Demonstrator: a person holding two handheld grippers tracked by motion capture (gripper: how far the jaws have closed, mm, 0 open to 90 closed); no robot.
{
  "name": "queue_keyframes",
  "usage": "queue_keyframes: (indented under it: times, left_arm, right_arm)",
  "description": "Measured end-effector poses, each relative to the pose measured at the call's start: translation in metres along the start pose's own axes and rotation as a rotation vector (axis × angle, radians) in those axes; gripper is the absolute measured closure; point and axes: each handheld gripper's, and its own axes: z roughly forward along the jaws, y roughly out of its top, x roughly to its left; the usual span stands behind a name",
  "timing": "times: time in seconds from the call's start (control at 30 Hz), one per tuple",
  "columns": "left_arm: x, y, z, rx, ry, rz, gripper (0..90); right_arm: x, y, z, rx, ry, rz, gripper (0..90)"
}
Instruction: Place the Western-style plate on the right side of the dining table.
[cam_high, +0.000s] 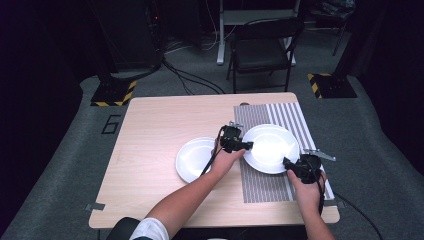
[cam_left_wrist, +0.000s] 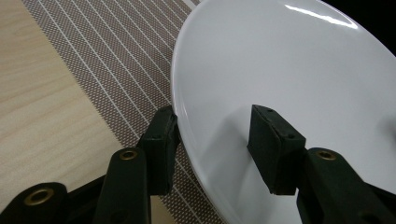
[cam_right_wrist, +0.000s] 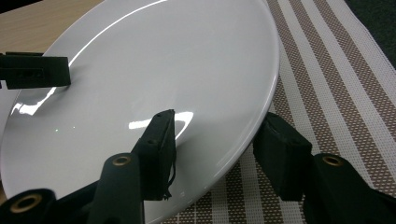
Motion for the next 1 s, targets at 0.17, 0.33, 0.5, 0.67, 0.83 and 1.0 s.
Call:
queue_keyframes:
  times: [0.17,0.33,0.5,0.67,0.83,1.0]
  left_arm:
    - [-0.001,0.0,0.004,0.002,0.0,-0.002,52.7]
    - [-0.004,-0.001,0.009,0.005,-0.003,0.005,52.7]
    - [-0.006,0.0,0.012,0.007,0.0,0.004,52.7]
    - [-0.008,0.0,0.016,0.014,0.001,0.008,52.8]
    - [-0.009,-0.001,0.02,0.02,0.004,0.012,52.8]
    - [-0.01,-0.002,0.024,0.022,0.007,0.005,52.7]
  right_arm:
    - [-0.003,0.0,0.002,-0.002,-0.004,0.005,48.9]
    - [-0.007,-0.002,0.003,-0.004,-0.015,0.013,48.8]
    - [-0.012,-0.003,0.003,-0.006,-0.023,0.022,48.9]
    - [-0.015,-0.004,0.005,-0.007,-0.027,0.029,48.9]
    - [-0.017,-0.007,0.006,-0.015,-0.032,0.035,48.9]
    - [-0.02,-0.008,0.009,-0.015,-0.036,0.037,48.9]
